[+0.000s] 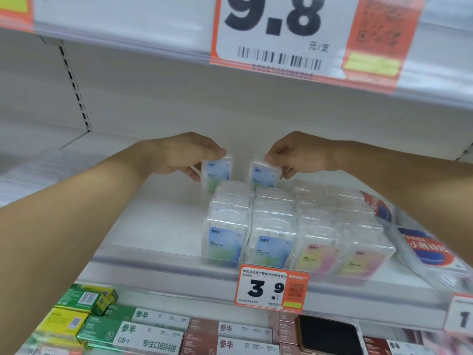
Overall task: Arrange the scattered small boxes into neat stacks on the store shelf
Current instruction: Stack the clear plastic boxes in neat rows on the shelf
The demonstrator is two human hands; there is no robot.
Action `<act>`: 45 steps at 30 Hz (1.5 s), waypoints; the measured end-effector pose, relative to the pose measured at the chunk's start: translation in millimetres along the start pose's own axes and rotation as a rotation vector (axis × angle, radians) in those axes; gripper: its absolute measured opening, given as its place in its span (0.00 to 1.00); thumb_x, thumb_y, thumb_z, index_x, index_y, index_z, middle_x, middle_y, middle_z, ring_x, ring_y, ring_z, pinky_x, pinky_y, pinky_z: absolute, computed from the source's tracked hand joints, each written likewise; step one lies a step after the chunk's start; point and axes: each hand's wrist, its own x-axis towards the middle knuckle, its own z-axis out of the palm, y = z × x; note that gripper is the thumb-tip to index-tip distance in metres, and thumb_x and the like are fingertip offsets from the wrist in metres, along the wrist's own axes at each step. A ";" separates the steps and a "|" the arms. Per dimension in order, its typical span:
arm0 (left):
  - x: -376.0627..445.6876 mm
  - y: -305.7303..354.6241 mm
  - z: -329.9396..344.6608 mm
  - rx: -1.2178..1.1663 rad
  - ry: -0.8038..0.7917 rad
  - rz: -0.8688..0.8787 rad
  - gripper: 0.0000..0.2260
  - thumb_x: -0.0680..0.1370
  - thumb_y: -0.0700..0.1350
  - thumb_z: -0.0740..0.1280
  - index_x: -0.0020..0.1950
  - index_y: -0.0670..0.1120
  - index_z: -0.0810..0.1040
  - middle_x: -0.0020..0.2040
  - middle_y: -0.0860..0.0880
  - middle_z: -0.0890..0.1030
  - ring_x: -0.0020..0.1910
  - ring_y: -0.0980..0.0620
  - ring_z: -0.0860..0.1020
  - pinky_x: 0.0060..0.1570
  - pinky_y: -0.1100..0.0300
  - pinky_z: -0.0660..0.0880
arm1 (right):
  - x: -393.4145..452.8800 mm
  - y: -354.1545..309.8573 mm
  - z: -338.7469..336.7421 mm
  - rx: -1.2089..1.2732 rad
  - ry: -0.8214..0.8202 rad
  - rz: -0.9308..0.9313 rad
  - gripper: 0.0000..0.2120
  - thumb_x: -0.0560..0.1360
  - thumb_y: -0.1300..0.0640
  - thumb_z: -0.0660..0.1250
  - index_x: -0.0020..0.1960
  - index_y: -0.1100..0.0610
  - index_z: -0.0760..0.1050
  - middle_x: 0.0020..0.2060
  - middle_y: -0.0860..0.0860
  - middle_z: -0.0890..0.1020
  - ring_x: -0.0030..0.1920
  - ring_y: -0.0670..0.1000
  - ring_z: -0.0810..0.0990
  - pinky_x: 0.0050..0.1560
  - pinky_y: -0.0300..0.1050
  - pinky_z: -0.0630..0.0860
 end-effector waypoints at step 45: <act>-50.5 47.0 44.0 0.283 0.153 0.307 0.11 0.76 0.61 0.62 0.52 0.60 0.79 0.53 0.61 0.79 0.55 0.61 0.77 0.55 0.63 0.73 | -119.5 53.7 -16.6 0.179 0.405 0.155 0.12 0.77 0.44 0.65 0.59 0.43 0.78 0.53 0.40 0.81 0.51 0.44 0.81 0.43 0.35 0.75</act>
